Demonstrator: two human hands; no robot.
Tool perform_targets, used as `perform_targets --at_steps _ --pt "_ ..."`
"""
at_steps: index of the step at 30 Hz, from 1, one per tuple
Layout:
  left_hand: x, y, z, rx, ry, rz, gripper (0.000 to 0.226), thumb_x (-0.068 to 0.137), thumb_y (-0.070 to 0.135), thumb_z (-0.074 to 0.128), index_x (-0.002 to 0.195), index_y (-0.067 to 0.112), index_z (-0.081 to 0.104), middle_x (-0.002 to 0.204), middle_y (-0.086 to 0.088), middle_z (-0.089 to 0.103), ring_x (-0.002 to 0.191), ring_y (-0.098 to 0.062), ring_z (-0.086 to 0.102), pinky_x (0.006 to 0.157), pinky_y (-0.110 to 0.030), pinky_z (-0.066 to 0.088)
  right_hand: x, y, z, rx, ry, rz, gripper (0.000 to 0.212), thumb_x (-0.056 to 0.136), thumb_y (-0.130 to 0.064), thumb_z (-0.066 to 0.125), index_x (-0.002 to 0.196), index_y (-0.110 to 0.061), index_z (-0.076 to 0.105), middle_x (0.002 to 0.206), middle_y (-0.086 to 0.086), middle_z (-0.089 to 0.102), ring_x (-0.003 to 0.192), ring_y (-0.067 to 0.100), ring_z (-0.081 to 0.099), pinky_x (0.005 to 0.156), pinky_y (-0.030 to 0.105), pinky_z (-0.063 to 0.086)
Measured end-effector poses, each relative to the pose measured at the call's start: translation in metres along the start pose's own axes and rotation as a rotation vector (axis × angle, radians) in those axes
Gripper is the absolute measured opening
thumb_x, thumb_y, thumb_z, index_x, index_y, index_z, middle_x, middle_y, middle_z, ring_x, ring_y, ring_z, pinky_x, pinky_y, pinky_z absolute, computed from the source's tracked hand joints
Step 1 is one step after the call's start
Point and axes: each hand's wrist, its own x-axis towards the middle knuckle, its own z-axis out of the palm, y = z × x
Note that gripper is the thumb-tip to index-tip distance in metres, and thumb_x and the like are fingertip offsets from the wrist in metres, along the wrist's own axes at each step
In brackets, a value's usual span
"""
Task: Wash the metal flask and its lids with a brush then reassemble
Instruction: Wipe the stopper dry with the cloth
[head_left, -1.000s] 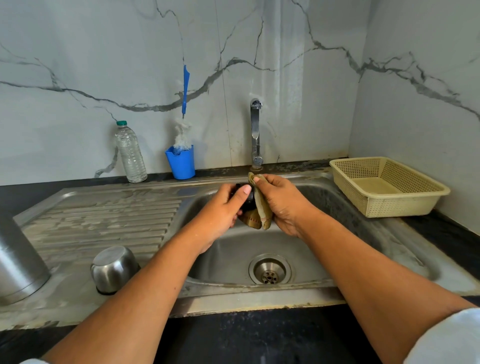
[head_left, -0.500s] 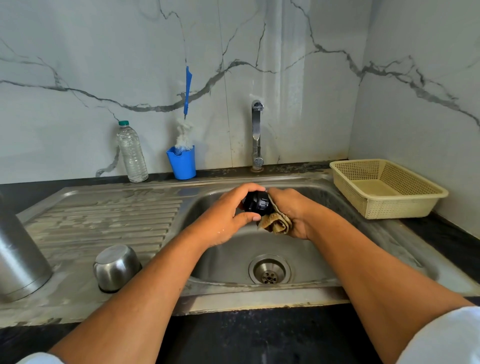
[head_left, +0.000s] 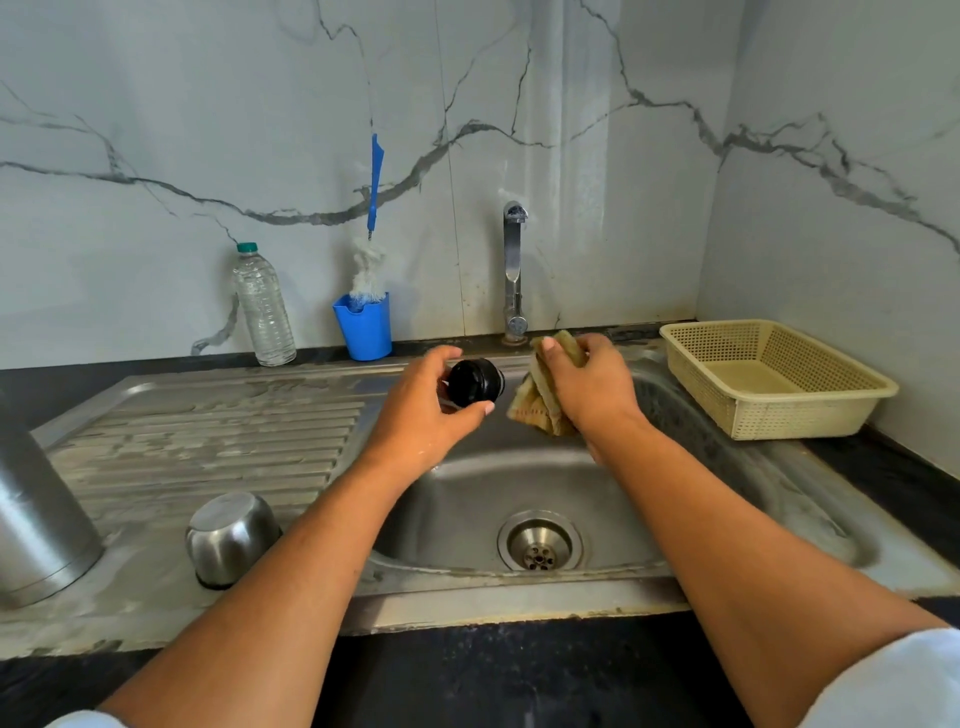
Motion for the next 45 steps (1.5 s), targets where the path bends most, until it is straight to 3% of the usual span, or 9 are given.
perform_targets --at_steps 5,9,16,20,25,31,36,40,45 --pt "0.001 0.005 0.001 0.036 0.046 -0.006 0.057 0.080 0.023 0.086 0.132 0.016 0.063 0.121 -0.001 0.058 0.107 -0.016 0.061 0.094 -0.032 0.052 -0.022 -0.004 0.023 0.281 -0.365 -0.148 0.032 0.107 -0.041 0.046 0.129 -0.025 0.064 0.114 0.003 0.073 0.107 0.027 0.070 0.100 0.049 0.056" --pt "0.000 0.006 -0.005 0.083 0.108 -0.017 0.052 0.081 0.011 0.083 0.130 0.010 0.065 0.118 -0.004 0.054 0.103 -0.018 0.059 0.088 -0.025 0.046 -0.024 0.000 0.036 0.403 -0.566 -0.086 0.040 0.108 -0.026 0.049 0.148 -0.027 0.052 0.141 0.000 0.062 0.129 0.015 0.059 0.114 0.042 0.045" --pt "0.000 0.016 -0.001 0.161 0.159 0.132 0.065 0.071 0.010 0.086 0.134 0.010 0.067 0.129 -0.007 0.062 0.119 -0.027 0.055 0.099 -0.026 0.041 -0.029 0.002 0.028 0.589 -0.586 0.040 0.030 0.106 -0.019 0.053 0.133 -0.008 0.061 0.119 0.015 0.073 0.105 0.026 0.073 0.092 0.052 0.059" --pt "-0.003 0.022 0.002 0.028 0.140 0.169 0.064 0.078 0.013 0.086 0.138 0.018 0.065 0.133 -0.001 0.066 0.122 -0.019 0.058 0.104 -0.031 0.046 -0.027 -0.001 0.021 0.683 -0.576 0.145 0.039 0.109 -0.032 0.046 0.128 -0.003 0.061 0.106 0.018 0.074 0.078 0.021 0.073 0.062 0.035 0.059" --pt "-0.005 0.018 0.004 -0.210 -0.088 0.066 0.067 0.090 0.007 0.077 0.147 0.034 0.054 0.140 0.000 0.061 0.122 -0.015 0.065 0.103 -0.040 0.057 -0.022 0.001 0.022 0.624 -0.526 0.223 0.051 0.111 -0.044 0.032 0.125 -0.008 0.065 0.108 0.019 0.074 0.071 0.021 0.069 0.050 0.027 0.048" --pt "-0.006 0.022 0.008 -0.226 -0.107 0.100 0.057 0.090 0.003 0.076 0.141 0.023 0.061 0.134 0.004 0.065 0.123 -0.004 0.060 0.102 -0.024 0.054 -0.014 0.008 0.018 0.424 -0.471 0.212 0.062 0.106 -0.061 0.031 0.120 -0.014 0.069 0.087 0.009 0.077 0.062 0.013 0.071 0.046 0.021 0.047" --pt "-0.006 0.019 0.014 -0.179 -0.025 0.095 0.050 0.093 0.017 0.076 0.140 0.019 0.060 0.131 0.003 0.067 0.122 -0.010 0.062 0.101 -0.026 0.053 -0.014 0.007 0.021 0.387 -0.374 0.100 0.048 0.105 -0.054 0.040 0.118 -0.017 0.068 0.104 0.011 0.078 0.099 0.027 0.075 0.095 0.047 0.058" --pt "-0.003 0.018 0.013 -0.280 0.011 -0.015 0.039 0.099 0.023 0.069 0.138 0.020 0.063 0.128 0.002 0.071 0.120 -0.010 0.065 0.105 -0.031 0.052 -0.020 0.005 0.026 0.388 -0.406 -0.043 0.035 0.106 -0.048 0.044 0.124 -0.025 0.063 0.114 0.025 0.070 0.101 0.045 0.070 0.090 0.070 0.053" --pt "-0.006 0.018 0.012 -0.777 -0.096 -0.237 0.019 0.105 0.013 0.056 0.116 0.011 0.072 0.114 -0.010 0.076 0.112 -0.023 0.072 0.096 -0.034 0.059 -0.020 0.002 0.019 0.400 -0.447 -0.146 0.037 0.103 -0.028 0.059 0.140 -0.033 0.059 0.128 -0.002 0.067 0.115 0.019 0.067 0.088 0.042 0.061"
